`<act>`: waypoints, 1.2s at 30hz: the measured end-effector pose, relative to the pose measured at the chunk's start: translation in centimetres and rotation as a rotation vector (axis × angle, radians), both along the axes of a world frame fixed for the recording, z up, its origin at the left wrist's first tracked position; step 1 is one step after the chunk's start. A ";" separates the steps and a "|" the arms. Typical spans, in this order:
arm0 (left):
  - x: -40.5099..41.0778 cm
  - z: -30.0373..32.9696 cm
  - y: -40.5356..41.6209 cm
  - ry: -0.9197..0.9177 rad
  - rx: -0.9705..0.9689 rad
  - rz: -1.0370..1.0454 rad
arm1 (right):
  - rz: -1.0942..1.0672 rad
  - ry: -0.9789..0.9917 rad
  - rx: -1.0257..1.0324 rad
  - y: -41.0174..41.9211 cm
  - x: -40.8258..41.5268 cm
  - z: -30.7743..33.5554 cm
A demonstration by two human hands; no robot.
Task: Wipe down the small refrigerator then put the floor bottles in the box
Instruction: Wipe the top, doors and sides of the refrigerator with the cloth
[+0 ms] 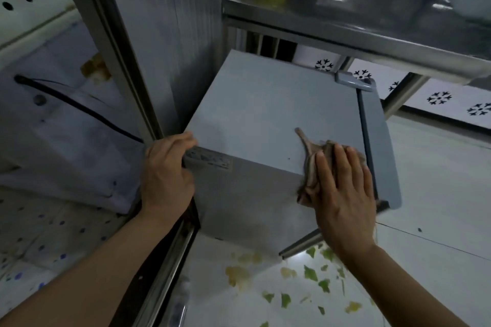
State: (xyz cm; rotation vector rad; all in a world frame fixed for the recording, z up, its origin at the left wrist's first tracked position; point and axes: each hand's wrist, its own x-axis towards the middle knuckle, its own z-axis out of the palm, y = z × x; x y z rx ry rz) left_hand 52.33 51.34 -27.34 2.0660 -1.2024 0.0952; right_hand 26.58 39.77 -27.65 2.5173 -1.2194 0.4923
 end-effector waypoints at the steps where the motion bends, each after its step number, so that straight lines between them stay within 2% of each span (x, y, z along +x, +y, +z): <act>1: 0.0 -0.4 -0.2 -0.006 -0.040 0.005 | -0.008 -0.018 -0.014 0.1 0.7 -0.4; 8: 1.6 -2.2 -0.9 -0.006 -0.309 -0.028 | 0.123 -0.176 -0.167 1.7 10.4 -2.5; 13: 3.4 -3.0 -1.2 -0.010 -0.426 -0.125 | 0.245 -0.203 -0.365 0.5 9.6 -4.3; 16: 3.8 -4.7 -1.5 0.080 -0.481 -0.135 | 0.235 -0.203 -0.473 -0.2 8.2 -6.4; 22: 4.6 -7.0 -2.0 0.273 -0.622 -0.311 | 0.255 -0.307 -0.616 -0.2 11.0 -9.5; 24: 4.8 -7.7 -2.0 0.330 -0.684 -0.376 | 0.282 -0.289 -0.660 0.0 12.8 -9.7; 27: 4.9 -8.7 -1.7 0.515 -0.771 -0.500 | 0.338 -0.230 -0.719 0.3 15.5 -8.9; 30: 5.7 -9.3 -1.2 0.591 -0.774 -0.520 | 0.387 -0.173 -0.751 0.9 18.3 -7.4; 36: 7.0 -11.6 0.4 0.485 -0.701 -0.348 | 0.376 -0.101 -0.812 1.4 19.8 -8.3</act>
